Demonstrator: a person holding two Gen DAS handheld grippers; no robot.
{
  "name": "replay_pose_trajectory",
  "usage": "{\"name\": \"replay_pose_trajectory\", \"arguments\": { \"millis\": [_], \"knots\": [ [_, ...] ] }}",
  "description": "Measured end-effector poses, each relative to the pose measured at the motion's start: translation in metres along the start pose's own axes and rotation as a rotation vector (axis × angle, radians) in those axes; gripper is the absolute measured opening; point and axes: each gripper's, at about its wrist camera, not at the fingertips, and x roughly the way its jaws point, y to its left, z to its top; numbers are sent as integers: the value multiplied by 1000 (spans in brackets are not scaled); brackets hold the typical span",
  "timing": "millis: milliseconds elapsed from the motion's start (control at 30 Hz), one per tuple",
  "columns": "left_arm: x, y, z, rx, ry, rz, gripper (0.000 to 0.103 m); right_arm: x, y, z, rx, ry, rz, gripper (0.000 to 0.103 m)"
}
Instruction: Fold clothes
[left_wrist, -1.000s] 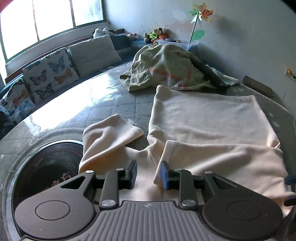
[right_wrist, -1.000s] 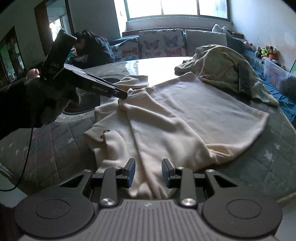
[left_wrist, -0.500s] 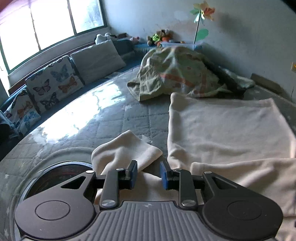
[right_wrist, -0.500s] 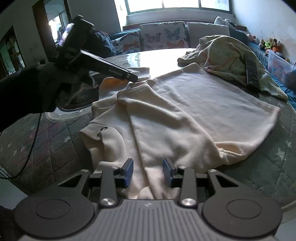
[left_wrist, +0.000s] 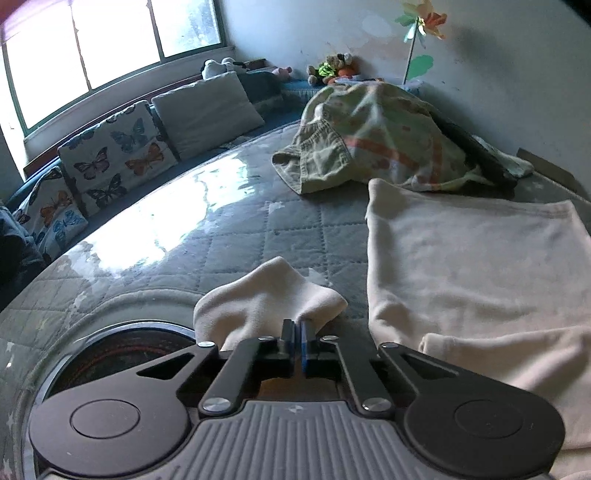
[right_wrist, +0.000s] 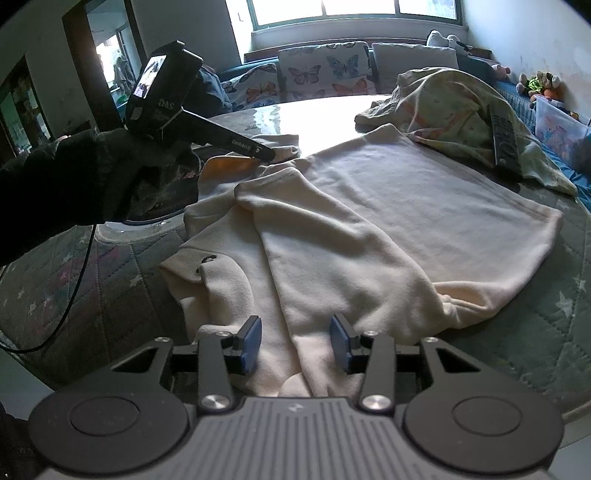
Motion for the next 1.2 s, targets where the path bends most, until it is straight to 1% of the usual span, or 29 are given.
{"name": "replay_pose_trajectory", "arguments": {
  "millis": [167,300,367,500,600,667,767,867,967,1067,1133,1200],
  "knots": [
    [-17,4,4,-37,-42,-23,3,-1,1,0,2,-3,-6,42],
    [-38,4,8,-73,-77,-72,2,-3,4,0,5,-10,-12,42],
    [-52,2,9,-89,-98,-110,2,-5,5,1,7,-18,-15,42],
    [-85,-9,12,-93,-151,-210,2,-12,1,2,32,-44,-30,42],
    [-109,-22,11,-82,-188,-308,2,-19,-6,2,64,-66,-54,42],
    [-120,-34,8,-63,-197,-373,2,-22,-12,2,92,-78,-66,42],
    [-129,-54,-2,-29,-182,-474,3,-26,-23,0,136,-89,-86,42],
    [-127,-75,-17,30,-135,-533,4,-31,-32,-3,182,-96,-90,42],
    [-120,-88,-30,74,-85,-552,5,-35,-37,-4,210,-108,-84,42],
    [-115,-92,-40,94,-44,-558,7,-39,-37,-3,218,-120,-76,42],
    [-116,-93,-46,116,-35,-561,12,-38,-36,-1,214,-124,-68,42],
    [-119,-91,-49,138,-42,-551,23,-36,-34,2,215,-129,-64,41]
  ]
}}
